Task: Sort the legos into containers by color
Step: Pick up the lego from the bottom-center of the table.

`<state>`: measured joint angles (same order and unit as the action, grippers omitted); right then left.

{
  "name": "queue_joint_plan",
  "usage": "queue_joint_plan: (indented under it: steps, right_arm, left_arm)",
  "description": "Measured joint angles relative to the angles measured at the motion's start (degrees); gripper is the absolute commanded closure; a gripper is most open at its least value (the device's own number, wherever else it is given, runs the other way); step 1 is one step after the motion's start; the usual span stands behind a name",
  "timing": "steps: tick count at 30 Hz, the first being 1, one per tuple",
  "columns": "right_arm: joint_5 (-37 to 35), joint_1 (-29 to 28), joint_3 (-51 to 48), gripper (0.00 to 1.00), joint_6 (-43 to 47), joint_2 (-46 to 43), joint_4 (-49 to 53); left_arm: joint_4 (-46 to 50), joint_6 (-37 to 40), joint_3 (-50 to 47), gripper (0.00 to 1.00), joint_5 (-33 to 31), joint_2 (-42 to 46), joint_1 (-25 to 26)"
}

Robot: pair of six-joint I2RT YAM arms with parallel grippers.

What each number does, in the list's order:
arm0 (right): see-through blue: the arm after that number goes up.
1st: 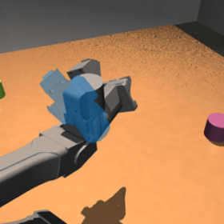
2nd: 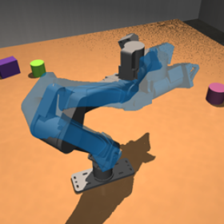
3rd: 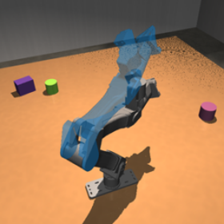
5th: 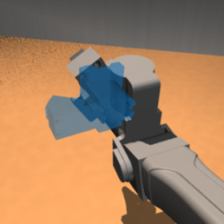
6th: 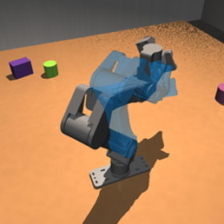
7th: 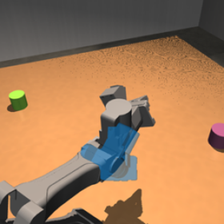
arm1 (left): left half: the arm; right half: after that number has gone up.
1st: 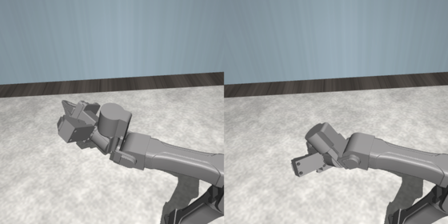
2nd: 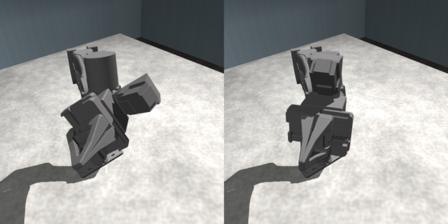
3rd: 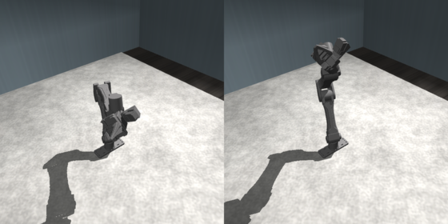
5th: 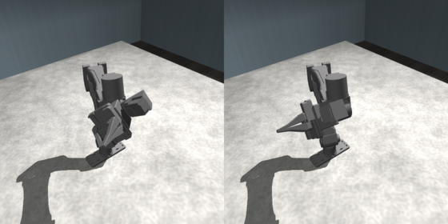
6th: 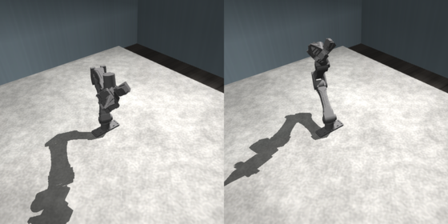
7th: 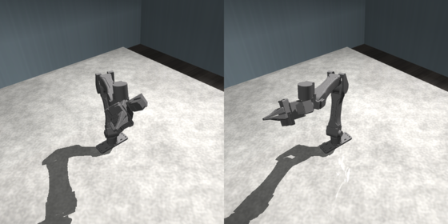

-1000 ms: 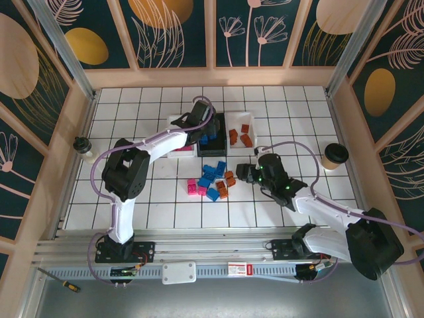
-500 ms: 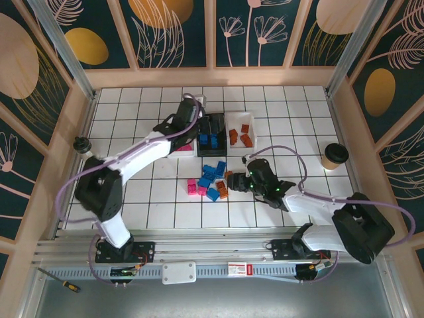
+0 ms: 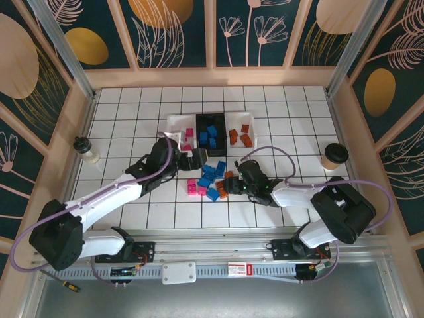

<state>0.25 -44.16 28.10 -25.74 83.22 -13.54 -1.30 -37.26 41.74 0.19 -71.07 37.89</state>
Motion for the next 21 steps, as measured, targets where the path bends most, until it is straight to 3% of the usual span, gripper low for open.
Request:
queue_joint_plan:
  steps: [3, 10, 14, 21]
  right_arm:
    - [-0.44, -0.11, 0.39, 0.48, 0.44, 0.96, -0.37]
    - [-0.81, -0.2, 0.87, 0.74, 1.81, 1.7, -1.53]
    - [-0.79, -0.37, 0.2, 0.79, 1.7, -1.29, -0.07]
    - [-1.99, -0.46, -2.34, 0.82, 1.42, -17.29, 7.63]
  left_arm:
    - [0.22, -1.01, -3.39, 0.01, -0.87, 4.24, 0.0]
    - [0.76, -2.27, -8.7, 0.01, -3.96, 11.82, 0.0]
    - [1.64, -2.27, -10.43, 0.01, -5.2, 12.98, 0.0]
    - [1.75, -2.25, -12.35, 0.01, -5.88, 13.07, 0.0]
